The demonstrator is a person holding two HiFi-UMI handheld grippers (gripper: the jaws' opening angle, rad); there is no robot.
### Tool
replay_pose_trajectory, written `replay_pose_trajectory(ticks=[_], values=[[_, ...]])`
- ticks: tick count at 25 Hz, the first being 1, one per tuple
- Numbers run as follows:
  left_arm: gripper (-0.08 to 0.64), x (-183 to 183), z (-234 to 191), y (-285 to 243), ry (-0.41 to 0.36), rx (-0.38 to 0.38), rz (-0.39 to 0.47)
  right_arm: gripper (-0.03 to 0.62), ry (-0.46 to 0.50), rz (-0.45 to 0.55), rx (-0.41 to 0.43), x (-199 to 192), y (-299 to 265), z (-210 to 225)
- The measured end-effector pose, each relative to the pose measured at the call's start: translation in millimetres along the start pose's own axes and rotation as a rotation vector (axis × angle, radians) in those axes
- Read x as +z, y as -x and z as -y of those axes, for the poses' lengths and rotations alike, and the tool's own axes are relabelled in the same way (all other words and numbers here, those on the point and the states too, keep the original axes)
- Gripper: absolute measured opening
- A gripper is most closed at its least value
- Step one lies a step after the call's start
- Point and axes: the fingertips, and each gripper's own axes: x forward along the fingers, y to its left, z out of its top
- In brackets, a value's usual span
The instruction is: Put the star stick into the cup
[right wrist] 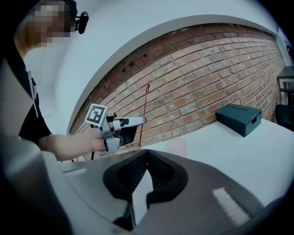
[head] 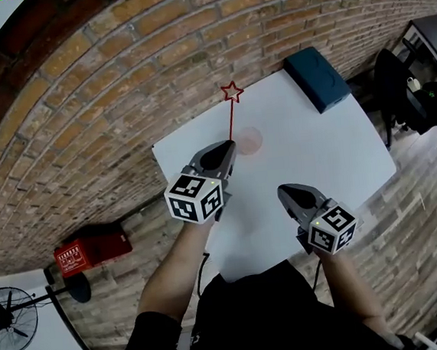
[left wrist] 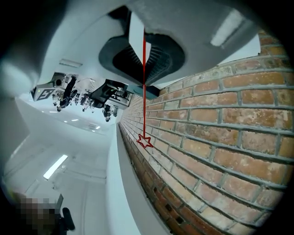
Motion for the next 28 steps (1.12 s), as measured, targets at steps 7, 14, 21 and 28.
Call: replay_pose_trajectory(ticks=[7, 14, 21, 28], values=[[0.015, -1, -5, -44, -0.007, -0.033, 0.001, 0.0, -0.02, -0.021, 0.001, 2, -15, 26], [0.015, -13, -10, -74, 0.009, -0.059, -0.003, 0.0, -0.027, -0.07, 0.028, -11, -40, 27], [0.015, -13, -14, -96, 0.015, -0.077, 0.021, 0.0, -0.019, -0.106, 0.023, -19, -44, 34], [0.015, -26, -37, -108, 0.035, -0.019, 0.023, 0.0, -0.038, -0.112, 0.01, -23, -43, 39]])
